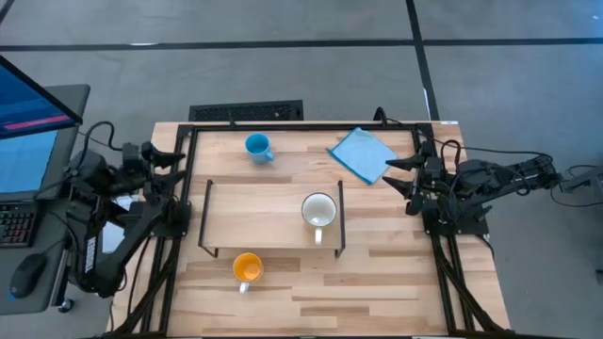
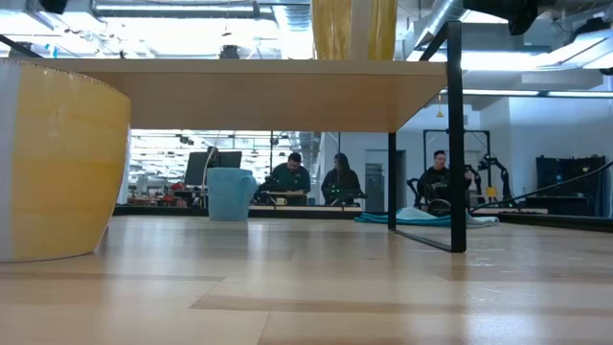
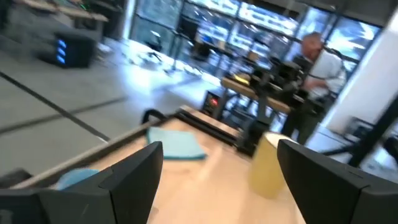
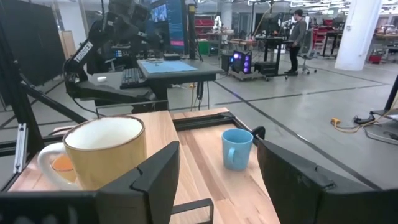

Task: Stack small to large cups/mugs on shelf
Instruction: Put the dark yellow mug on the shelf

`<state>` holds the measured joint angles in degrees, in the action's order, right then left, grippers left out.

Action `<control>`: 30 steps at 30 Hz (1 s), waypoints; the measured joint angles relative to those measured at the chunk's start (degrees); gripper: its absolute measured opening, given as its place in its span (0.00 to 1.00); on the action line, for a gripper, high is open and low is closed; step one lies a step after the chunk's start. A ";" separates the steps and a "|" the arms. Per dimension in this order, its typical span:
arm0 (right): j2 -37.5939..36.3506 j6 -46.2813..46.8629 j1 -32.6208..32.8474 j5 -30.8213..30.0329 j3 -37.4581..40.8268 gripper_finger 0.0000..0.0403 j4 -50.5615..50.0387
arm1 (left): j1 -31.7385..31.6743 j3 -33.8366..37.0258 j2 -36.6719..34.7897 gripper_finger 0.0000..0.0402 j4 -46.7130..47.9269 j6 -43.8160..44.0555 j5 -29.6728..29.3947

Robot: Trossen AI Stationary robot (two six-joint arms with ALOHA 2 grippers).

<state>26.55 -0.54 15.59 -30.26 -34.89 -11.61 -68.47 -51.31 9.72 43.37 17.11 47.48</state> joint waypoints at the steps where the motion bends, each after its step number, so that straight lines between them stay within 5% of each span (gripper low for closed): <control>1: 0.00 0.00 0.00 0.00 0.00 0.59 0.05 | 0.00 0.00 0.49 0.76 0.07 -0.50 1.41; 9: 0.00 0.00 0.00 -0.02 0.00 0.59 0.08 | 0.00 0.02 2.57 0.63 -0.68 -1.74 10.61; 14: 0.00 0.00 0.00 -0.02 0.00 0.59 0.08 | 0.00 0.04 2.57 0.57 -2.58 2.29 11.08; 18: 0.00 0.00 0.00 -0.18 0.00 0.59 0.08 | 0.00 0.07 2.57 0.55 -8.17 4.01 18.36; 24: 0.00 0.02 -0.02 -5.52 0.00 0.59 0.66 | 0.01 0.04 2.73 0.52 -21.42 12.88 22.19; 30: 0.00 0.05 -0.02 -8.86 0.00 0.59 3.23 | 0.00 0.04 3.45 0.50 -20.40 15.47 25.38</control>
<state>26.55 -0.48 15.58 -39.12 -34.89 -8.37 -68.47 -51.27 13.17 22.97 32.58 72.86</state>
